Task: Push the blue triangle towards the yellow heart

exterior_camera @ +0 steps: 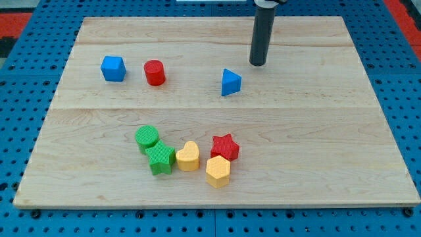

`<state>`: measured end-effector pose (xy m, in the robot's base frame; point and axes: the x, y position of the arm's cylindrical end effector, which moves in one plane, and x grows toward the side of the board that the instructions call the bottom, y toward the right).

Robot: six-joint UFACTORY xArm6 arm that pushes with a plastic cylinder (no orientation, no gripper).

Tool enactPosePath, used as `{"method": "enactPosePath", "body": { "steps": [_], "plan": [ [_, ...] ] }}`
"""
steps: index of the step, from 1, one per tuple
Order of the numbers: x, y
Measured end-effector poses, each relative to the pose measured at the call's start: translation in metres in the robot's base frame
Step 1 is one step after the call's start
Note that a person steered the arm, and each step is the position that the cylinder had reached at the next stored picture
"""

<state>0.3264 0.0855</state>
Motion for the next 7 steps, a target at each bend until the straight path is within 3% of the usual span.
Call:
{"method": "enactPosePath", "body": {
  "steps": [5, 7],
  "plan": [
    [0.007, -0.072],
    [0.03, -0.018]
  ]
}}
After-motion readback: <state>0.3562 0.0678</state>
